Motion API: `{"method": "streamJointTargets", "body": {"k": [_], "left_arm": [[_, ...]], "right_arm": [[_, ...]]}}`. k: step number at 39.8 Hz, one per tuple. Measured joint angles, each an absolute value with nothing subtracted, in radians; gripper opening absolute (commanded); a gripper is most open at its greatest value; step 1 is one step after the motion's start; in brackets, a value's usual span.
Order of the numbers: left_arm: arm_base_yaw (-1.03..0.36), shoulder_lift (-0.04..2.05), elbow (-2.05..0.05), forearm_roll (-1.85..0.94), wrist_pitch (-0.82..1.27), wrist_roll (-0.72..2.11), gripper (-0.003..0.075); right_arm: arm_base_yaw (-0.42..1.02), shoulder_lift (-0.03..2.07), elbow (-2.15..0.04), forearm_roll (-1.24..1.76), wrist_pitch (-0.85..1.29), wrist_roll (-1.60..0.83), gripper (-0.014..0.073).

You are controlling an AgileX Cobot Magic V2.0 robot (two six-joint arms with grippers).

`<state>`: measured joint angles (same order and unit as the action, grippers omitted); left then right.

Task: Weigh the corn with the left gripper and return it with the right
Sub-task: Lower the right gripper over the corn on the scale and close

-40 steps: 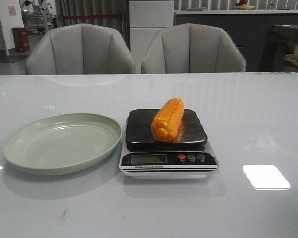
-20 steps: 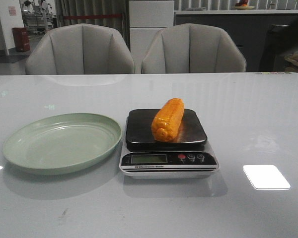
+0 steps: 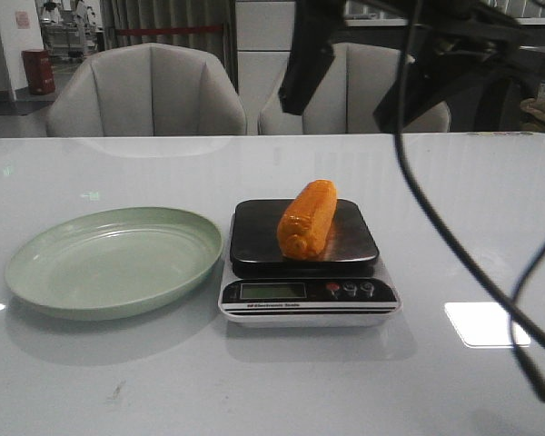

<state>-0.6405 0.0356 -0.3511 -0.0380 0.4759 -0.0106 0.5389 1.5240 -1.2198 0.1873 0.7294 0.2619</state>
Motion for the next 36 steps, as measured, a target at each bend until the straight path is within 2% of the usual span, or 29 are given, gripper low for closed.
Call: {"method": "streamJointTargets", "body": {"k": [12,25,28,36], "left_arm": [[-0.640,0.036,-0.351,-0.038,0.476,-0.011,0.0122],[-0.640,0.036,-0.351,-0.038,0.476,-0.011,0.0122],[-0.640,0.036,-0.351,-0.038,0.476,-0.011,0.0122],[-0.640,0.036,-0.351,-0.038,0.476,-0.011,0.0122]], "right_arm": [[0.589,1.819,-1.481,-0.026,0.943,0.611,0.0610],[0.610,2.003,-1.646,-0.051,1.054,0.777,0.0603],[0.610,2.029,-1.660,-0.053,1.066,0.791,0.0567],[0.610,2.074,-1.664,-0.053,1.065,0.820,0.0373]]}}
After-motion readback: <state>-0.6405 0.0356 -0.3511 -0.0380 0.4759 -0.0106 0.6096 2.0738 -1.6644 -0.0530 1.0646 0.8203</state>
